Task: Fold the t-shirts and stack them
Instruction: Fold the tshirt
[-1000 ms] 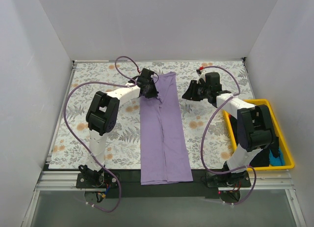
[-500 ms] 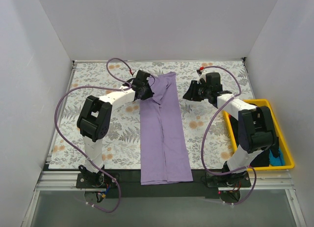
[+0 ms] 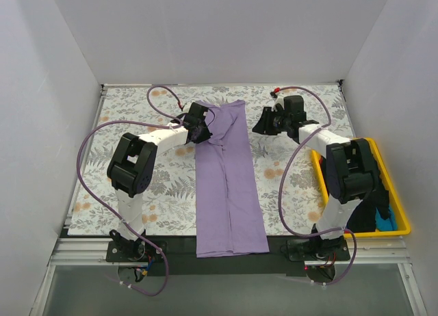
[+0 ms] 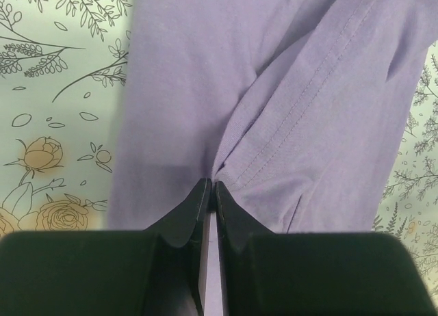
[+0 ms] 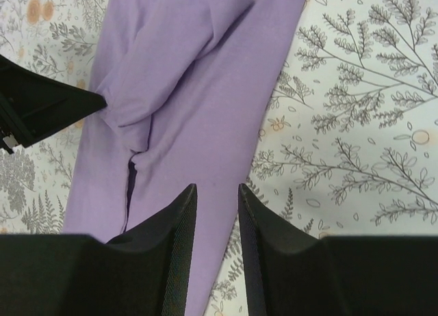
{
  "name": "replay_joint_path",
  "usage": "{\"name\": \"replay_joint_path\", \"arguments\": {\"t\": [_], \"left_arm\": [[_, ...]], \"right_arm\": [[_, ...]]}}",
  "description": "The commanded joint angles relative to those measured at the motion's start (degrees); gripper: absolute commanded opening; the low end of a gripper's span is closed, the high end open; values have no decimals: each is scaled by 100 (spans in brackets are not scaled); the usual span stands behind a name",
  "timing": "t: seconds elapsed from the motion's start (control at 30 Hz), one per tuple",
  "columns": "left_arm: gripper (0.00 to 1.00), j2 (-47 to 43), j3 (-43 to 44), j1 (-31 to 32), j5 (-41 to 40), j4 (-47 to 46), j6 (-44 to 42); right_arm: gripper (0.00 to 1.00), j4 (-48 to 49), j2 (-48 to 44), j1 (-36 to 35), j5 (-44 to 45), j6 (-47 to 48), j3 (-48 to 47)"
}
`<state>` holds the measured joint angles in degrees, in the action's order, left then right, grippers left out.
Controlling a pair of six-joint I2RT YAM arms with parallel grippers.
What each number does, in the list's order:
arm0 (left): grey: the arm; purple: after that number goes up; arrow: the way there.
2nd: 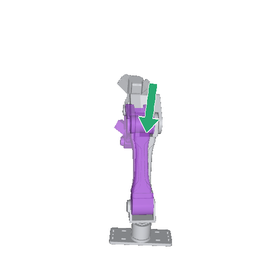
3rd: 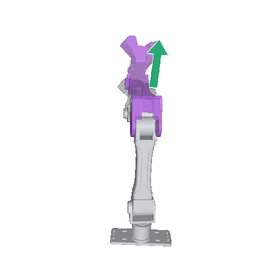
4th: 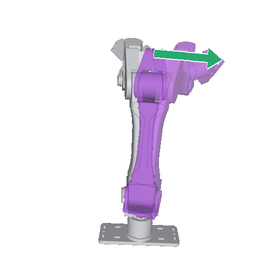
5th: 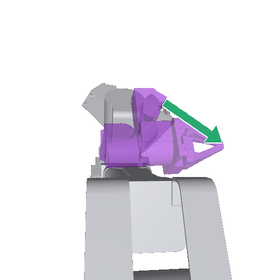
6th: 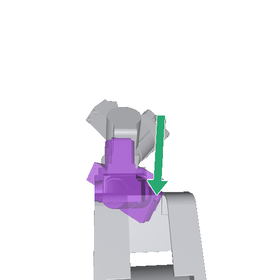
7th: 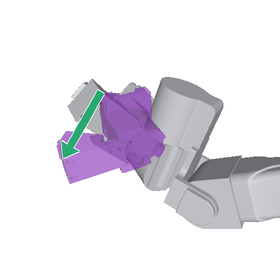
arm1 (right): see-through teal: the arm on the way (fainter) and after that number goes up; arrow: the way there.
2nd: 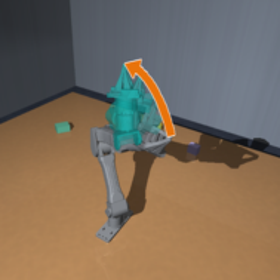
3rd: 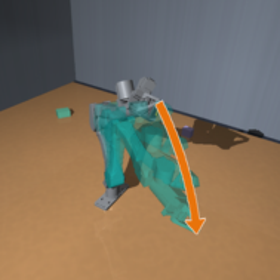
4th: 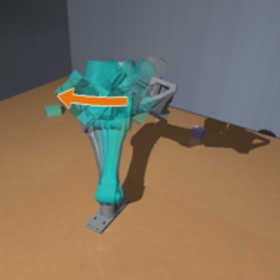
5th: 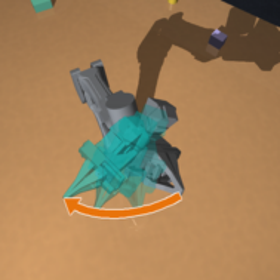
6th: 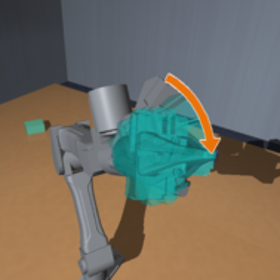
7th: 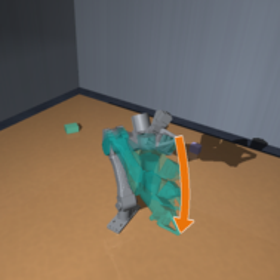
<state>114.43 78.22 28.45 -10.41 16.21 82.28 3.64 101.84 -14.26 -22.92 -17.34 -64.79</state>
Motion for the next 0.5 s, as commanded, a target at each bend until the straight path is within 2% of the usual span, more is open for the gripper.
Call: {"name": "replay_joint_path", "arguments": {"t": [0.0,0.1,0.3,0.33,0.37,0.43,0.47], "left_arm": [[5,-246,-105,-50,-154,-82,-19],[6,-237,-105,-50,-75,-126,-98],[17,-246,-26,-50,145,-302,-318],[20,-263,-17,-50,110,-302,-344],[28,-290,-8,-50,58,-311,-405],[35,-430,9,-50,31,-311,-502],[43,-483,44,-50,5,-311,-607]], "right_arm": [[37,392,213,2,-230,3,-366],[37,611,555,2,-441,-163,-674],[37,1322,1345,-15,-661,-901,-1193],[37,1411,1425,-24,-661,-1024,-1246],[37,1498,1504,-24,-688,-1278,-1298],[38,1832,1750,-50,-775,-1508,-1465],[38,1990,1830,-42,-889,-1639,-1535]]}}
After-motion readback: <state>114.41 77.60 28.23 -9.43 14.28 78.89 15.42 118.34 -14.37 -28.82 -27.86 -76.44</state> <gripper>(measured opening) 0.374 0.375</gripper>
